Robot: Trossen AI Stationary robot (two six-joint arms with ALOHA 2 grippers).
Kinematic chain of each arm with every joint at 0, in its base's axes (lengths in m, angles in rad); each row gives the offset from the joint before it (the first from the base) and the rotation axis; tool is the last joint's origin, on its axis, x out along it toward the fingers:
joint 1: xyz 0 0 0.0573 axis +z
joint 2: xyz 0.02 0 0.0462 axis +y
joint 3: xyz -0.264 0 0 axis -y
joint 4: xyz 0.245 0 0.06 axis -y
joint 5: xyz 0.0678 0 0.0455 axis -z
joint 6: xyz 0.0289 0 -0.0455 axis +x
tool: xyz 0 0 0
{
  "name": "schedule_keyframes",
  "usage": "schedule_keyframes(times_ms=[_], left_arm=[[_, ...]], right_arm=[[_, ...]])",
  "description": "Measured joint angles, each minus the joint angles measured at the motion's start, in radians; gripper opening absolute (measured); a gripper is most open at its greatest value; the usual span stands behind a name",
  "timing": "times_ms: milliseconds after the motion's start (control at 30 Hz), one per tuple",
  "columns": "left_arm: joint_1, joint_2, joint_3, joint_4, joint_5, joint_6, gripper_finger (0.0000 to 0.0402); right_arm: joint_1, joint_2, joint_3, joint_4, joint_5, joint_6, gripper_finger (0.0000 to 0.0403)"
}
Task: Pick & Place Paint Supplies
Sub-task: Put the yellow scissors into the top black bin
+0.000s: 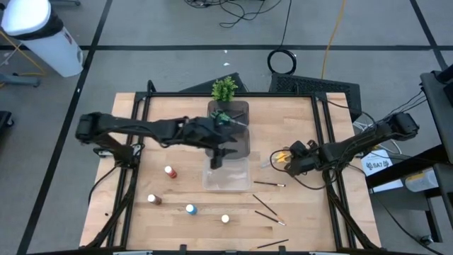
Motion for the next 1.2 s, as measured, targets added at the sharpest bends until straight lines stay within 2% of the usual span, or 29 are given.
schedule_keyframes(times_ms=[167, 333, 467, 567, 633, 833, 1033, 1200], left_arm=[[-0.01, -0.144, -0.166, 0.141, -0.003, -0.029, 0.0188], [-0.013, -0.215, -0.305, 0.228, -0.033, -0.064, 0.0189], [-0.013, -0.23, -0.353, 0.236, -0.063, -0.089, 0.0189], [-0.013, -0.229, -0.362, 0.23, -0.063, -0.096, 0.0189], [-0.013, -0.23, -0.36, 0.23, -0.063, -0.097, 0.0189], [-0.013, -0.23, -0.36, 0.237, -0.063, -0.094, 0.0189], [-0.011, -0.23, -0.36, 0.25, -0.064, -0.084, 0.0189], [-0.011, -0.23, -0.36, 0.251, -0.064, -0.082, 0.0189]], right_arm=[[0.0, -0.048, 0.001, 0.089, 0.036, -0.072, 0.0006], [0.0, -0.053, 0.001, 0.258, 0.023, -0.147, 0.006], [0.0, -0.014, -0.01, 0.551, 0.015, -0.312, 0.012], [0.0, 0.041, -0.046, 0.815, -0.055, -0.477, 0.0158], [0.0, 0.08, -0.057, 0.904, -0.085, -0.538, 0.0177], [-0.03, 0.22, -0.011, 0.858, -0.092, -0.522, 0.0195], [-0.051, 0.378, 0.044, 0.835, -0.165, -0.525, 0.017], [-0.053, 0.439, 0.058, 0.804, -0.271, -0.522, 0.0142]])
